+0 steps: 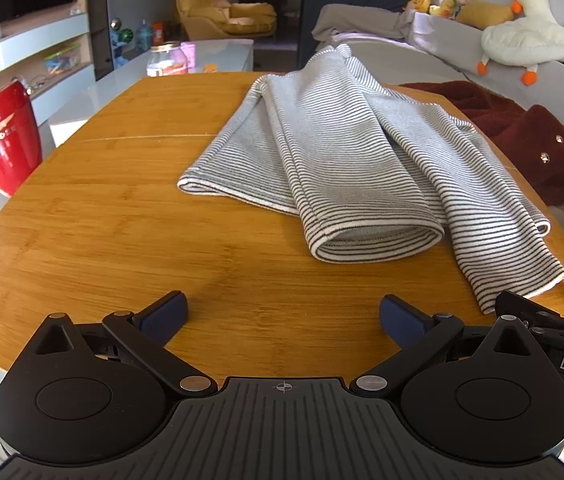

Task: Fold clothes

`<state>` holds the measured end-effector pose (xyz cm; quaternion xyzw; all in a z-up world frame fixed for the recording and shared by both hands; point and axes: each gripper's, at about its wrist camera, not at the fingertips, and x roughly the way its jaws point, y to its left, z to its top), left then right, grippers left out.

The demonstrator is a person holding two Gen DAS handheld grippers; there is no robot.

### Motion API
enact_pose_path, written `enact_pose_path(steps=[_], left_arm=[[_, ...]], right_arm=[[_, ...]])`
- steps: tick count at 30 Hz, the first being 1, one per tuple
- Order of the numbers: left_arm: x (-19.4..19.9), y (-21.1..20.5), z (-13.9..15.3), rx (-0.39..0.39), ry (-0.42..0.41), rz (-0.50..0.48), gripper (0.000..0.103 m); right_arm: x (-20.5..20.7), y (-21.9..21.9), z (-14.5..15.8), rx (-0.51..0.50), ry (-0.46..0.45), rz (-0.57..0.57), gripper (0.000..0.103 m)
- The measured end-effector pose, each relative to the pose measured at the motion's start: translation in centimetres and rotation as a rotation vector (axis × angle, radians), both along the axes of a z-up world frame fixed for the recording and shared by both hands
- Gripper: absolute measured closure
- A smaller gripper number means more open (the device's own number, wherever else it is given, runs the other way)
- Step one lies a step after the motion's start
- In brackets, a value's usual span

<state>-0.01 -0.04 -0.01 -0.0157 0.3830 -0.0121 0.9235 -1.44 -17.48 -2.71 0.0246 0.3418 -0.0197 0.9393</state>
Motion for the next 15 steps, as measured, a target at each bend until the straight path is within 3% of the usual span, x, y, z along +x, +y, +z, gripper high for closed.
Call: enact_pose_path(steps=[12, 15], left_arm=[[1.3, 3.5, 0.2, -0.070, 0.012, 0.004, 0.000], [1.0, 2.6, 0.4, -0.050, 0.005, 0.006, 0.000]], right_arm=[[-0.5, 0.3, -0.1, -0.025, -0.026, 0.003, 0.000], [-0.4, 0.4, -0.1, -0.028, -0.027, 0.003, 0.000]])
